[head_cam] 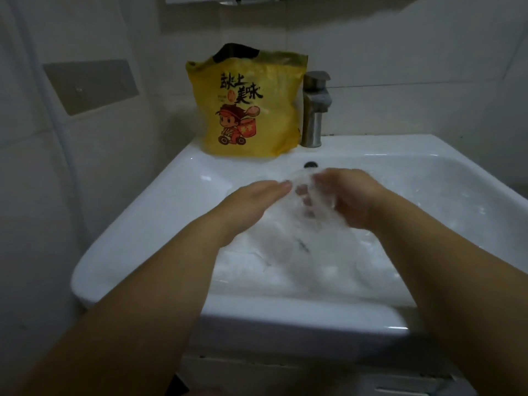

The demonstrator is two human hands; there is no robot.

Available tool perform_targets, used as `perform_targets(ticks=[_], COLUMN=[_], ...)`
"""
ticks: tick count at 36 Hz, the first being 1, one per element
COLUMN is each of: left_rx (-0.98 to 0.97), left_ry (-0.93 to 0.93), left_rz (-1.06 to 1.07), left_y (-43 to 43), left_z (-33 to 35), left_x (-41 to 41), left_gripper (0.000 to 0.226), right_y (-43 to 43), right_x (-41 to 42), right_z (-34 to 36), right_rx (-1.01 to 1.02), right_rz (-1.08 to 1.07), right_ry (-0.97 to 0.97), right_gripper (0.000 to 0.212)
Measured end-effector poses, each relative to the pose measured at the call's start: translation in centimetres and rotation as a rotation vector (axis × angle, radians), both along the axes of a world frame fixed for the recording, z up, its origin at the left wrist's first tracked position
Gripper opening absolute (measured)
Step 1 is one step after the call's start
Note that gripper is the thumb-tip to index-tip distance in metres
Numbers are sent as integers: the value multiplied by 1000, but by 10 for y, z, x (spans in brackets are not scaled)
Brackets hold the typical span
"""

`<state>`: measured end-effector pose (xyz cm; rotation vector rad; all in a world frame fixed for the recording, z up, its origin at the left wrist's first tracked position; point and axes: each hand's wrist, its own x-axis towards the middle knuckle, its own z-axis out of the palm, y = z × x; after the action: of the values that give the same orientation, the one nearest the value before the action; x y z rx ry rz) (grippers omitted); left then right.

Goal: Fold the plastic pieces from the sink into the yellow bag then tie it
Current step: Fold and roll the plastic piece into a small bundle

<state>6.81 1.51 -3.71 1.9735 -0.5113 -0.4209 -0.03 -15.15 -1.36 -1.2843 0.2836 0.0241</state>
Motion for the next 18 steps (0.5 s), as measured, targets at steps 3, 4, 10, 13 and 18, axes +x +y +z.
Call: perform_targets(ticks=[3, 4, 10, 13, 18], left_rx=[6, -2, -307, -330, -231], left_ry=[-92, -130, -98, -184, -336], left_rz=[4, 30, 290, 418, 340], left_y=[-4, -4, -8, -15, -28], left_z=[-3, -3, 7, 13, 23], left_x=[1, 1, 3, 10, 5], left_gripper=[33, 21, 27, 27, 41], right_y=[-1, -1, -10, -12, -11], right_x=[-5, -5, -6, -6, 2], right_z=[7, 7, 10, 14, 13], right_rx=[122, 141, 252, 285, 264], right_rz=[-104, -141, -78, -29, -134], right_ry=[-9, -15, -94, -132, -170], right_gripper=[24, 23, 43, 45, 34])
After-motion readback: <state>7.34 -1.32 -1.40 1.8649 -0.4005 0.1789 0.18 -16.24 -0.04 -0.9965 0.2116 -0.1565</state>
